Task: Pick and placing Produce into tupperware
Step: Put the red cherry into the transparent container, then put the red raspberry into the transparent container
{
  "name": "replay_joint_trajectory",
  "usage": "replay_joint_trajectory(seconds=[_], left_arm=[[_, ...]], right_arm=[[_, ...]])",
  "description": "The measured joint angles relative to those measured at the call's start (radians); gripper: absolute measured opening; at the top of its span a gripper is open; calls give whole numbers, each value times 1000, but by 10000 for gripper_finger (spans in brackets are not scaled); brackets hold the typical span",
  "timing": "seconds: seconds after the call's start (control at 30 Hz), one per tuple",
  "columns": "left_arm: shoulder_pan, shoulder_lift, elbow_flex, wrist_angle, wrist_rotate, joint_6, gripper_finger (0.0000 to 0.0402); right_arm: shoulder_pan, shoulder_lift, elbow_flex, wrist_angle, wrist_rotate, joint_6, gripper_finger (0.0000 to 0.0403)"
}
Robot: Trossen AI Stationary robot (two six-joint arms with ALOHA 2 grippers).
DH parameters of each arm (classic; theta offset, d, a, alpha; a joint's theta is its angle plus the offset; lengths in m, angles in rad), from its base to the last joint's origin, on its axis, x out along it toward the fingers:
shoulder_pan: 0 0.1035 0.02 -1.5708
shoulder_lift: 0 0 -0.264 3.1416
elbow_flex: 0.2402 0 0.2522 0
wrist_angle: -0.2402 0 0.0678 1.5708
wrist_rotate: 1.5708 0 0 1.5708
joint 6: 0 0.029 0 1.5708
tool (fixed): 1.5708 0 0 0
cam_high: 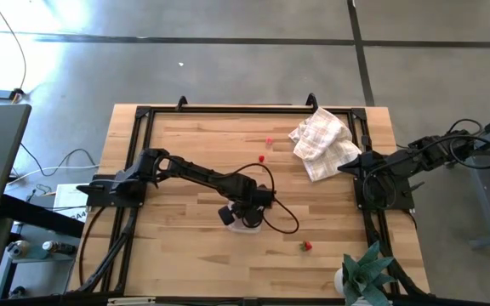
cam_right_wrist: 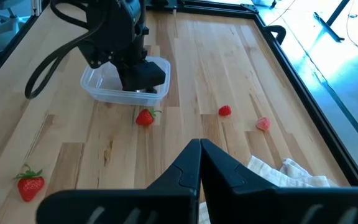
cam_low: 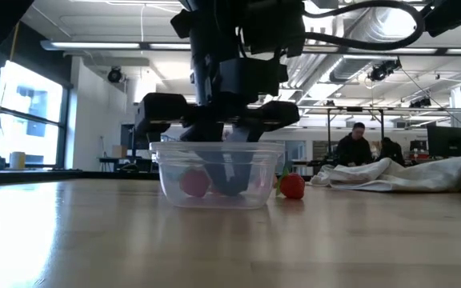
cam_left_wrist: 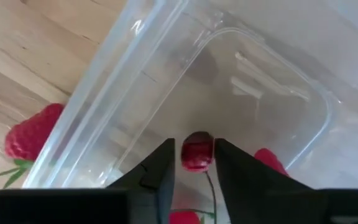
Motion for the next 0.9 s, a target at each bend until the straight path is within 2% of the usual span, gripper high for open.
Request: replay_joint_trajectory(seconds=[0.17,0.3,0.57,0.9], left_arm=[[0,0,0,-1,-45,-23,155],[0,0,0,-5,-46,-16,170],[-22,0,67,-125,-36,-48,172],[-42,-1,350,-328,-42,-167,134]], right_arm=[[0,0,0,0,0,0,0],[0,0,0,0,0,0,0],[0,0,0,0,0,0,0],[0,0,0,0,0,0,0]])
